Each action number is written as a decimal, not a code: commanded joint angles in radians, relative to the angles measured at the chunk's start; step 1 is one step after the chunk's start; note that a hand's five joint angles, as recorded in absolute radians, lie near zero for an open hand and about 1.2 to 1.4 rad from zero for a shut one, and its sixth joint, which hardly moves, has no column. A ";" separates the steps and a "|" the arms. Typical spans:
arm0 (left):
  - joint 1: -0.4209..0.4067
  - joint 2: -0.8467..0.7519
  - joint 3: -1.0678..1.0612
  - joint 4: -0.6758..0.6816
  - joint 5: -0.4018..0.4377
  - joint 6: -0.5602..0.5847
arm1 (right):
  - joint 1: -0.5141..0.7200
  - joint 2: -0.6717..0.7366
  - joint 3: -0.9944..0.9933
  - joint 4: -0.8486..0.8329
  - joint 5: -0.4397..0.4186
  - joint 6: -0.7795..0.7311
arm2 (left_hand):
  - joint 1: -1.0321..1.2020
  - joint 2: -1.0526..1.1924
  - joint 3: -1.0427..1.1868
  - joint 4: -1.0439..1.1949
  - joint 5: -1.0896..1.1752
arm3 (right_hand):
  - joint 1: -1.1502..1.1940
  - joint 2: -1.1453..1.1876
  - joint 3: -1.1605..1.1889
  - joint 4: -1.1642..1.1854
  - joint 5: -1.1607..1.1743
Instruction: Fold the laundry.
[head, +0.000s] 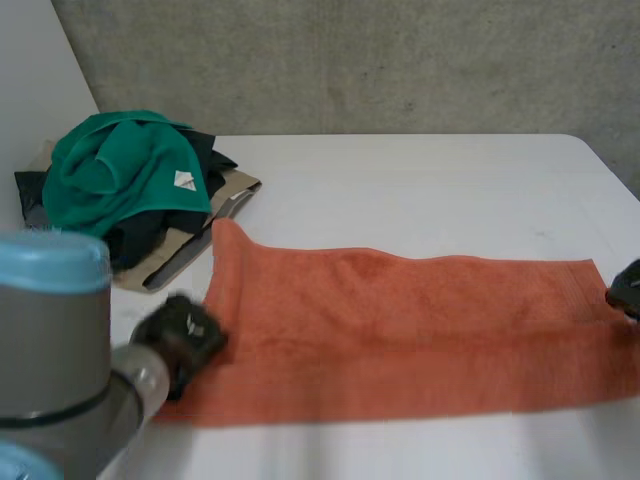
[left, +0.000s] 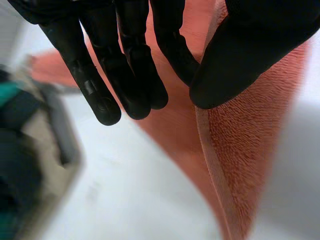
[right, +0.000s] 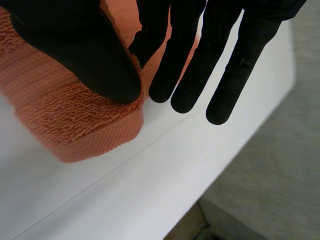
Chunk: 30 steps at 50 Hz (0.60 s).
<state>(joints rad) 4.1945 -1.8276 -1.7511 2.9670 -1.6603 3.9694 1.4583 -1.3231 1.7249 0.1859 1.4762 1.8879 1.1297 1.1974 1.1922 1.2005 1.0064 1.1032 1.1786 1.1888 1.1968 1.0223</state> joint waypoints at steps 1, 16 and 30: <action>0.006 -0.172 0.208 0.170 -0.007 0.007 | 0.048 0.039 -0.041 -0.163 -0.002 0.137 | 0.267 0.199 0.204 0.196 0.215 | 0.293 0.218 0.207 0.199 0.199; 0.018 -0.489 0.607 0.292 0.004 0.017 | 0.126 0.281 -0.209 -0.420 0.072 0.174 | 0.267 0.199 0.204 0.196 0.215 | 0.293 0.218 0.207 0.199 0.199; 0.002 -0.657 0.789 0.448 0.007 0.135 | 0.157 0.360 -0.245 -0.572 0.104 0.168 | 0.267 0.199 0.204 0.196 0.215 | 0.293 0.218 0.207 0.199 0.199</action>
<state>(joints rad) 4.2050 -2.4302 -1.0149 3.4031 -1.6530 4.0561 1.5982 -0.9936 1.4914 -0.3767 1.5699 2.0582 1.1297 1.1975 1.1922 1.2005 1.0123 1.1032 1.1786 1.1888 1.1968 1.0224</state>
